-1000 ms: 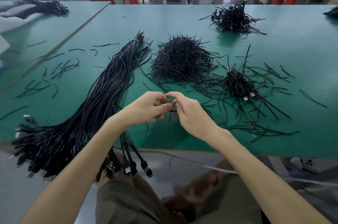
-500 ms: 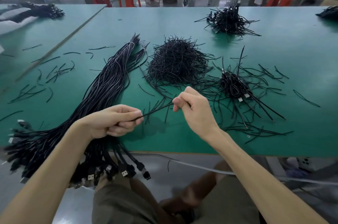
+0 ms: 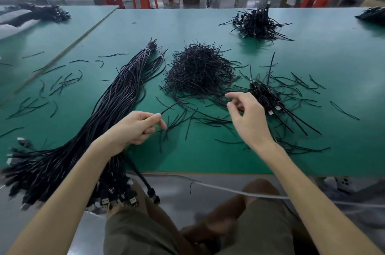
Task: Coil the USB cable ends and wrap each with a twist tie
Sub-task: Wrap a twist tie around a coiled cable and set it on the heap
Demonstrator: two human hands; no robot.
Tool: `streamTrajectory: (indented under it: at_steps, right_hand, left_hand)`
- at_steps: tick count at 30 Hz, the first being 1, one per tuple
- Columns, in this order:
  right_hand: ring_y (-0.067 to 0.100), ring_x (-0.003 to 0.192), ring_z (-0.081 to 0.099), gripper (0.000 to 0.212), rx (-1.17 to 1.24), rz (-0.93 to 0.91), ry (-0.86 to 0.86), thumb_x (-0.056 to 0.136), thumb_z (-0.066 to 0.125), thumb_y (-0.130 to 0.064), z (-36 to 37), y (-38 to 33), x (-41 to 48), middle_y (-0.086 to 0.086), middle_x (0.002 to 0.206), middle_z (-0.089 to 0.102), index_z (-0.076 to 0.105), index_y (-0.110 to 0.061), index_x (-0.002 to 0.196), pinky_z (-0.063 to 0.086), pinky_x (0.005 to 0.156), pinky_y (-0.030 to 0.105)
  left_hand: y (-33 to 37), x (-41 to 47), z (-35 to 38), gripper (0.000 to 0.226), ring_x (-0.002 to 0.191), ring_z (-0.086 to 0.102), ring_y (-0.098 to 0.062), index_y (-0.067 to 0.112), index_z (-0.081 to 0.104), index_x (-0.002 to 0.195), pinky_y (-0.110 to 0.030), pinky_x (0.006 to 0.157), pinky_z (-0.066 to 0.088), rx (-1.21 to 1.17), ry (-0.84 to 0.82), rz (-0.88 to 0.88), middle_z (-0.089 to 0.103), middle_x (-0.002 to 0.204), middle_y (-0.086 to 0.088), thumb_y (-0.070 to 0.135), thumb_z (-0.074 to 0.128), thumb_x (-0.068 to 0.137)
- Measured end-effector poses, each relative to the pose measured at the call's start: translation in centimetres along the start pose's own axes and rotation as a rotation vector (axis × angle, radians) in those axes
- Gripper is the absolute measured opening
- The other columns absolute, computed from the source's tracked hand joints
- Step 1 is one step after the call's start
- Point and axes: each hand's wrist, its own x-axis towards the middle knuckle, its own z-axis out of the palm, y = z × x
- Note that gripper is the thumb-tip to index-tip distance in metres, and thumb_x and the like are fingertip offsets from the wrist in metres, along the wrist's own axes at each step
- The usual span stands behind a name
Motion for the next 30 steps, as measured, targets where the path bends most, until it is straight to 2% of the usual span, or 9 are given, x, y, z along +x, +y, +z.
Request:
streamTrajectory:
  at_steps: [4,7,9,13,17,21,26,28,30]
  right_hand:
    - [0.016,0.128,0.043,0.054,-0.325,-0.183,-0.03,0.096,0.063,-0.018,1.1,-1.1,-1.4,0.001,0.134,0.05,0.048,-0.019,0.148,0.024,0.113,0.039]
    - [0.018,0.133,0.042,0.059,-0.476,-0.429,-0.073,0.092,0.068,-0.033,2.5,-3.0,-2.2,-0.005,0.138,0.051,0.049,-0.024,0.147,0.02,0.114,0.046]
    - [0.017,0.133,0.045,0.053,-0.513,-0.468,-0.154,0.094,0.066,-0.036,3.8,-3.9,-2.5,-0.01,0.136,0.055,0.052,-0.028,0.144,0.018,0.115,0.048]
    - [0.019,0.108,0.057,0.027,-0.461,-0.406,-0.272,0.106,0.05,-0.026,5.2,-3.9,-2.6,-0.007,0.112,0.064,0.062,-0.022,0.129,0.031,0.1,0.034]
    - [0.028,0.083,0.059,0.021,-0.27,-0.36,-0.36,0.107,0.048,-0.023,5.4,-4.2,-3.6,0.0,0.093,0.061,0.067,-0.014,0.112,0.045,0.073,0.038]
    - [0.024,0.079,0.056,0.022,-0.214,-0.348,-0.372,0.108,0.046,-0.027,5.5,-4.4,-4.4,-0.003,0.087,0.057,0.064,-0.013,0.106,0.048,0.069,0.043]
    - [0.014,0.077,0.059,0.024,0.047,-0.201,-0.469,0.105,0.052,-0.028,5.4,-4.7,-4.3,-0.015,0.08,0.062,0.069,-0.013,0.096,0.049,0.073,0.036]
    - [0.008,0.06,0.052,0.032,0.133,-0.155,-0.512,0.105,0.053,-0.034,5.1,-4.4,-4.1,-0.014,0.064,0.058,0.072,-0.016,0.087,0.044,0.062,0.028]
    - [0.011,0.046,0.038,0.041,0.154,-0.149,-0.539,0.104,0.052,-0.044,4.4,-3.8,-3.8,-0.007,0.051,0.047,0.069,-0.02,0.074,0.034,0.051,0.024]
  left_hand:
    - [1.3,0.1,1.5,0.026,0.046,0.031,-0.012,0.024,0.081,0.095,-0.019,0.043,0.028,0.228,0.145,0.142,0.041,0.053,0.004,0.032,0.058,0.103]
    - [2.2,0.1,2.7,0.019,0.043,0.037,-0.013,0.021,0.08,0.103,-0.02,0.042,0.032,0.199,0.085,0.21,0.053,0.054,0.001,0.027,0.062,0.101]
    - [2.4,-0.1,3.0,0.017,0.042,0.04,-0.013,0.018,0.079,0.107,-0.02,0.04,0.032,0.107,0.04,0.248,0.059,0.057,-0.003,0.022,0.064,0.101]
    - [2.2,-0.5,2.4,0.02,0.049,0.048,-0.015,0.016,0.077,0.103,-0.019,0.046,0.037,-0.18,0.09,0.263,0.062,0.067,-0.002,0.034,0.072,0.094]
    - [1.4,-0.7,3.3,0.029,0.058,0.046,-0.012,0.013,0.076,0.109,-0.02,0.056,0.041,-0.57,0.025,0.26,0.053,0.07,0.003,0.038,0.066,0.097]
    - [1.4,-0.7,4.9,0.037,0.066,0.041,-0.011,0.017,0.078,0.103,-0.024,0.064,0.036,-0.574,0.02,0.202,0.044,0.077,0.003,0.043,0.052,0.102]
    - [2.1,-1.1,5.5,0.037,0.109,0.066,-0.022,0.014,0.067,0.094,-0.032,0.094,0.054,-0.677,-0.115,0.331,0.068,0.125,-0.01,0.036,0.04,0.108]
    - [2.5,-1.3,5.3,0.035,0.094,0.07,-0.02,0.015,0.065,0.091,-0.034,0.09,0.056,-0.799,-0.175,0.342,0.071,0.111,-0.006,0.032,0.039,0.109]
    - [2.5,-1.3,4.8,0.03,0.065,0.057,-0.011,0.015,0.064,0.095,-0.031,0.083,0.056,-0.966,-0.212,0.317,0.062,0.083,0.005,0.029,0.041,0.109]
